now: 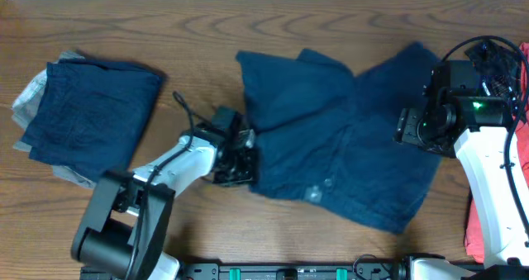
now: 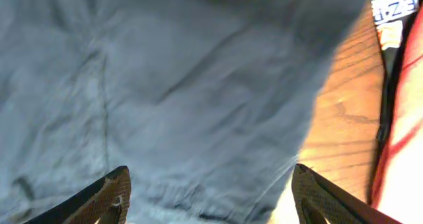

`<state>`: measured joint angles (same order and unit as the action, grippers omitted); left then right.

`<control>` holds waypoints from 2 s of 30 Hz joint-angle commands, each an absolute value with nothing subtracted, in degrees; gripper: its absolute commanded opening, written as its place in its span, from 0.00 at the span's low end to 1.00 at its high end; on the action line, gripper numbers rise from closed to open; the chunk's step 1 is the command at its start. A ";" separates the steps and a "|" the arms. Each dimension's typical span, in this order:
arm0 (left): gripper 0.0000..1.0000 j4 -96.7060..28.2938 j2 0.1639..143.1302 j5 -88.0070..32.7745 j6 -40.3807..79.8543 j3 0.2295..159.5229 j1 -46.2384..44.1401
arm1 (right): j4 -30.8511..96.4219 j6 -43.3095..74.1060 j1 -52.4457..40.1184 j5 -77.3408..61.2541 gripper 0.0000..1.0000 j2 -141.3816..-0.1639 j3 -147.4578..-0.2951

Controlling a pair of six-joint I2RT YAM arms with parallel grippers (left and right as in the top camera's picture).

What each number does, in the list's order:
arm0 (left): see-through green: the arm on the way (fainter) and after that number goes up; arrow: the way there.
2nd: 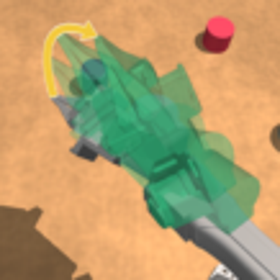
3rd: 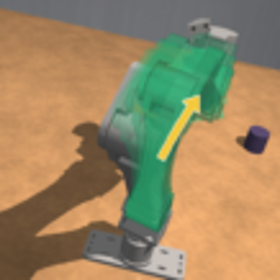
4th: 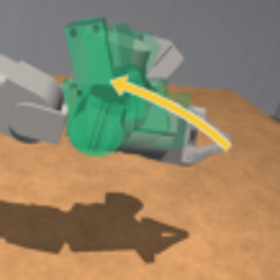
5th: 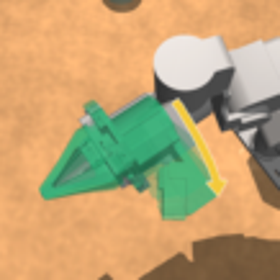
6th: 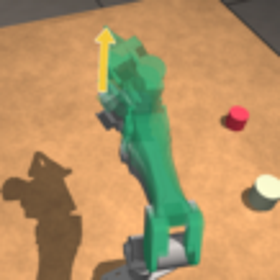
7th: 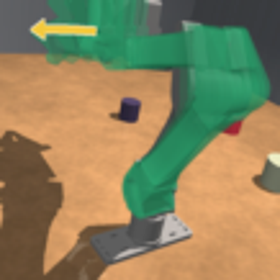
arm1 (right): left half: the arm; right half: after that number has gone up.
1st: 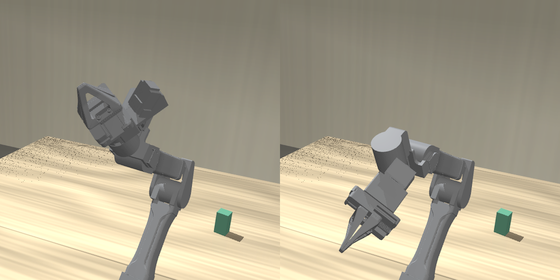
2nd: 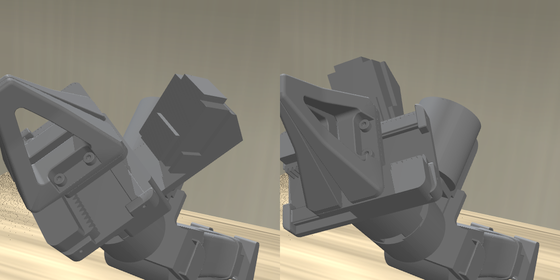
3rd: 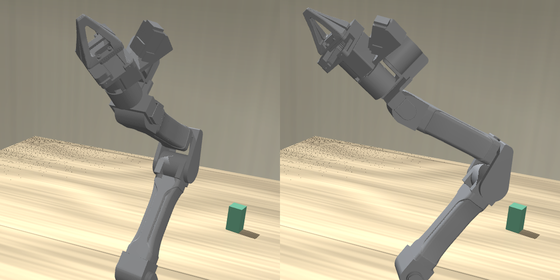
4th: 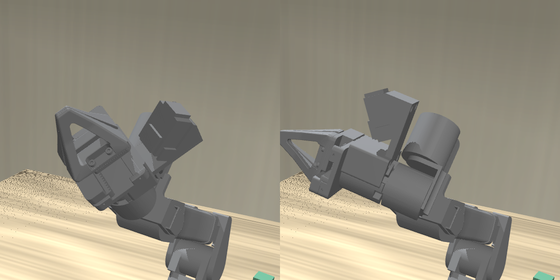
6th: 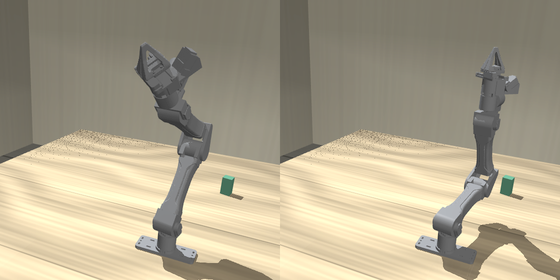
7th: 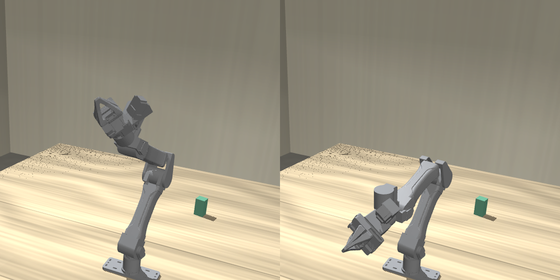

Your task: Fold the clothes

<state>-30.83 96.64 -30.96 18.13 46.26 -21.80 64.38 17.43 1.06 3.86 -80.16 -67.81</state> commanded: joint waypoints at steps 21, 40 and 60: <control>0.98 -64.73 92.12 -18.31 15.33 74.94 1.91 | 58.59 4.25 1.06 -15.35 0.76 -80.55 -68.45; 0.98 -43.16 92.62 -22.52 21.85 51.37 -17.67 | 44.10 3.46 -12.49 -18.87 0.82 -115.18 -98.19; 0.98 -41.41 92.75 -23.38 23.49 47.79 -18.31 | 21.52 16.34 -17.96 -13.74 0.57 -136.81 -100.44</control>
